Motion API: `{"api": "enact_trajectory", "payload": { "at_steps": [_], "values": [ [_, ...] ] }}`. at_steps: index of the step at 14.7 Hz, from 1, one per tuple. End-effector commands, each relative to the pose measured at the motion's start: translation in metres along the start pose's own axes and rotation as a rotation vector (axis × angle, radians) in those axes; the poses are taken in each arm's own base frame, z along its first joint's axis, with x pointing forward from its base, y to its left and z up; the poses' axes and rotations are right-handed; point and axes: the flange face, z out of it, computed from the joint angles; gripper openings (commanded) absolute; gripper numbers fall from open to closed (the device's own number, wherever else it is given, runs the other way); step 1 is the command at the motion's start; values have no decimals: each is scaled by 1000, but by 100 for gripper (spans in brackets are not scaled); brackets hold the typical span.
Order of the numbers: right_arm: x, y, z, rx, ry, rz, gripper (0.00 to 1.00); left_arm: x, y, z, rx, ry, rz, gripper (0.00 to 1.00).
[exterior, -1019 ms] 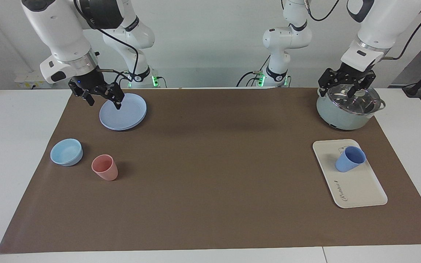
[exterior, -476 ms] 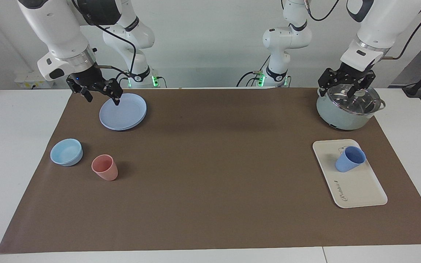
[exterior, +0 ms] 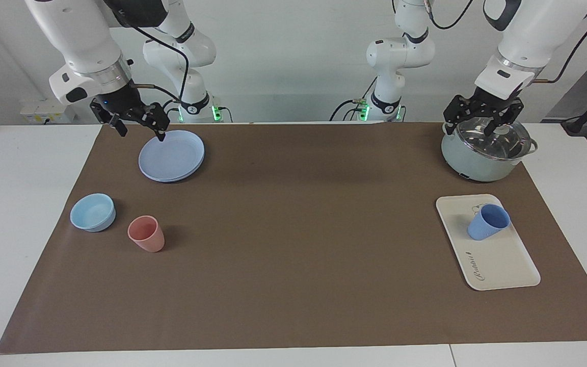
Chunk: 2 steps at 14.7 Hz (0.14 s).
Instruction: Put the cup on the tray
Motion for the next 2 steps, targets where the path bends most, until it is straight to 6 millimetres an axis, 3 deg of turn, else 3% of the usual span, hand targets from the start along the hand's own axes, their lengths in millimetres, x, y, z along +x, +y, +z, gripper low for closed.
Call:
{"api": "enact_trajectory", "payload": {
  "at_steps": [1,2],
  "values": [
    [-2,8,-5,-13,-5,-19,100,-5,-1,-2,17,3,7,100],
    [-2,9,-5,-13,-5,-19,100,-5,-1,-2,16,1,7,100]
  ]
}}
